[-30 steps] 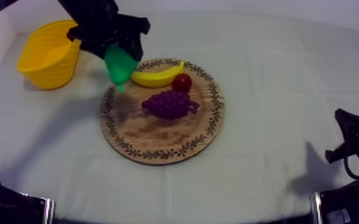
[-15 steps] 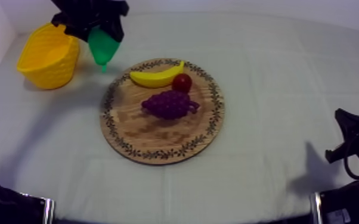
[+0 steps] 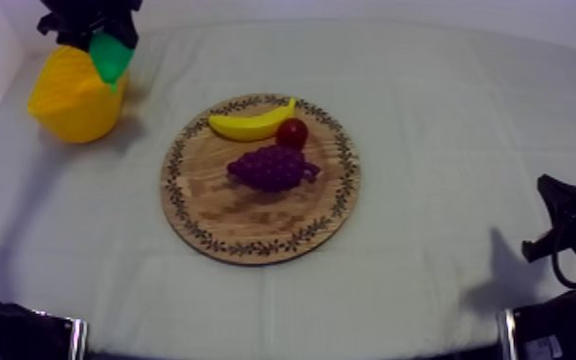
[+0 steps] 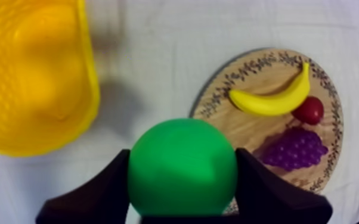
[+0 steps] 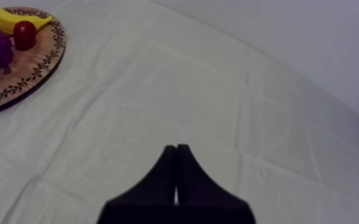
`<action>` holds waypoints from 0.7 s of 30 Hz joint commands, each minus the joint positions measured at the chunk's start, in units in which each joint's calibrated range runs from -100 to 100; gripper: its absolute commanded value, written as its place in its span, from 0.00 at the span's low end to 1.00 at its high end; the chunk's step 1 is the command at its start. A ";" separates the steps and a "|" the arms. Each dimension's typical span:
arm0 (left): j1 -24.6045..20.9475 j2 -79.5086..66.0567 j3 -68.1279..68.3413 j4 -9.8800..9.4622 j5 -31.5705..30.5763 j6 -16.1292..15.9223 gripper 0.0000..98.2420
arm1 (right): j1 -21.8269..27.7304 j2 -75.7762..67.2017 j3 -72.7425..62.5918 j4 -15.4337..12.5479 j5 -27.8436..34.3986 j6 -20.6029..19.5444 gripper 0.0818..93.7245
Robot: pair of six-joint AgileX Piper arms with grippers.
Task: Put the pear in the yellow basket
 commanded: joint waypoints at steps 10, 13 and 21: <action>-6.07 1.03 -3.36 -0.77 0.26 -1.56 0.42 | 0.00 -0.03 -0.02 0.01 0.02 0.01 0.00; -7.87 0.97 -4.57 -0.81 0.55 -1.97 0.42 | 0.00 -0.03 -0.02 0.01 0.02 0.01 0.00; -12.34 1.24 -8.71 -0.82 1.80 -3.28 0.41 | 0.00 -0.03 -0.02 0.01 0.02 0.01 0.00</action>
